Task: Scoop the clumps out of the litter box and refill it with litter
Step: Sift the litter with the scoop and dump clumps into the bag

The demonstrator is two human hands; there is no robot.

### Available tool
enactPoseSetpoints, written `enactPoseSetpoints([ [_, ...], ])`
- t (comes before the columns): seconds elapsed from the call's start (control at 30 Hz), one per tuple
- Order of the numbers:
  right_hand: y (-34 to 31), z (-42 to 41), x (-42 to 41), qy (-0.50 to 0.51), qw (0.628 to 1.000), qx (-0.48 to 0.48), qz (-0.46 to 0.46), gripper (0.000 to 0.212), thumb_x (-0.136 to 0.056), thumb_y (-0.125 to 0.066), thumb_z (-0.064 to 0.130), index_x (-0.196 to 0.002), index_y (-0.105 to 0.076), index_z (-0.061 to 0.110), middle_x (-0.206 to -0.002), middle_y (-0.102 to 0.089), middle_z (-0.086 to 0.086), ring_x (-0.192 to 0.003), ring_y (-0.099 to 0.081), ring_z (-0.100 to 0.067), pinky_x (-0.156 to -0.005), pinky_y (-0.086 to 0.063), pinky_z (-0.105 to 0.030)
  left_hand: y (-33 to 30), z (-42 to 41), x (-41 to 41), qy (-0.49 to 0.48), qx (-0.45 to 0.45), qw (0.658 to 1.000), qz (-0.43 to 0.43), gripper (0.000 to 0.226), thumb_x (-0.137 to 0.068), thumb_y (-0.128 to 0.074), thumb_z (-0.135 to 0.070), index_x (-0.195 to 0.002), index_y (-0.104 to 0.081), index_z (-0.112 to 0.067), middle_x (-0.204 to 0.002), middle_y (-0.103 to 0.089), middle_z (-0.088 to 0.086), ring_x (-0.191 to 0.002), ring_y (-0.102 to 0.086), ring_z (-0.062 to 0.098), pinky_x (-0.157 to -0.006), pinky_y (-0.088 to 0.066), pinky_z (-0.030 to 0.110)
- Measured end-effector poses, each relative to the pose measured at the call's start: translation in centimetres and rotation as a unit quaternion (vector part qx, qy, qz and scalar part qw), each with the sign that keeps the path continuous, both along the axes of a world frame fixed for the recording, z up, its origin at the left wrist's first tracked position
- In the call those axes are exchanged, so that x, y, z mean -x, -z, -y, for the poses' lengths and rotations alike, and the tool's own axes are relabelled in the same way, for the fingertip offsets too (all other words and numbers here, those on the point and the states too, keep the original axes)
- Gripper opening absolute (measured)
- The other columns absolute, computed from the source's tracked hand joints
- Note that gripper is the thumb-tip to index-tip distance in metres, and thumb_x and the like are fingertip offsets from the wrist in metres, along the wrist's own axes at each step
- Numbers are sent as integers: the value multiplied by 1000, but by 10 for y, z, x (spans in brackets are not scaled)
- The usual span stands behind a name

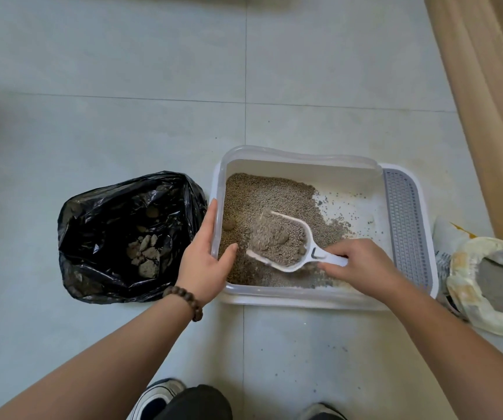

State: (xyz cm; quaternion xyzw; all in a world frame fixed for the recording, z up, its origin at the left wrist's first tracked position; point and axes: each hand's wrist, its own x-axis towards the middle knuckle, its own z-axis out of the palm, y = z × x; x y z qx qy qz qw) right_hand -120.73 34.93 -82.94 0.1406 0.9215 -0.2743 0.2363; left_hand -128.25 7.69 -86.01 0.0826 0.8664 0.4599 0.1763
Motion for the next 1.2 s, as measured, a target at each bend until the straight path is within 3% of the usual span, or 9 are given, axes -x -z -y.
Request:
enactPoseSetpoints([
  [0.13,-2,3,2,-6,1000,-3,-3,6,-80,-69,40,-77,-71,35,-63,-62,5,-59,-55,-8,-53,-35,-29,-2,0,0,9,-2,1000,9,80,-90,-60,-23,-151,-11,-36,-154,-25,-17,-124,-40,-10,-97,-23,1],
  [0.23,-5,3,4,-24,1000,-13,-8,8,-80,-69,40,-83,-72,33,-67,-63,5,-62,-55,-10,-54,-37,-31,-6,-1,-1,16,6,1000,17,82,-89,-62,-21,-151,-9,-37,-154,-27,-15,-96,-51,-17,-92,-31,8],
  [0.37,-9,4,4,-3,1000,-6,-28,9,-81,-69,39,-88,-73,35,-73,-62,7,-67,-55,-9,-60,-42,-33,-9,0,-1,15,16,1000,22,83,-89,-62,-24,-150,-9,-39,-152,-33,-11,-98,-53,-5,-97,-38,22],
  [0.47,-10,4,3,2,1000,-6,-29,9,-80,-71,38,-88,-73,36,-73,-62,9,-67,-56,-9,-60,-43,-32,-10,0,-1,15,21,999,22,83,-89,-62,-26,-150,-8,-41,-153,-32,-9,-79,-58,2,-96,-47,34],
  [0.53,-11,5,2,18,999,8,-36,9,-80,-71,36,-88,-73,34,-73,-62,9,-67,-56,-9,-60,-43,-33,-10,-1,-1,10,19,1000,19,83,-89,-62,-25,-150,-8,-40,-153,-31,-9,-100,-61,14,-99,-44,31],
  [0.6,-10,6,3,10,999,4,-35,6,-79,-72,36,-85,-72,35,-74,-63,8,-68,-56,-11,-61,-43,-33,-9,-1,-1,6,13,1000,16,83,-89,-62,-23,-151,-8,-38,-154,-30,-11,-123,-49,10,-101,-35,24],
  [0.73,-11,7,6,23,999,12,-35,5,-80,-71,35,-85,-72,34,-73,-63,6,-66,-56,-11,-59,-43,-34,-8,-1,-1,2,4,1000,15,83,-89,-62,-22,-151,-9,-37,-153,-28,-14,-133,-37,5,-103,-27,19],
  [1.0,-15,6,14,13,999,4,-43,2,-81,-70,35,-83,-71,35,-73,-64,7,-66,-57,-11,-56,-40,-30,-7,-1,-1,2,-2,1000,15,84,-89,-63,-23,-151,-9,-38,-149,-27,-20,-131,-34,0,-104,-27,21],
  [1.2,-17,1,17,7,999,-5,-52,7,-81,-70,34,-87,-73,32,-74,-66,7,-68,-59,-12,-63,-47,-36,-7,-2,-1,-4,-5,1000,20,84,-89,-63,-22,-150,-9,-38,-148,-31,-18,-128,-35,-1,-103,-27,19],
])
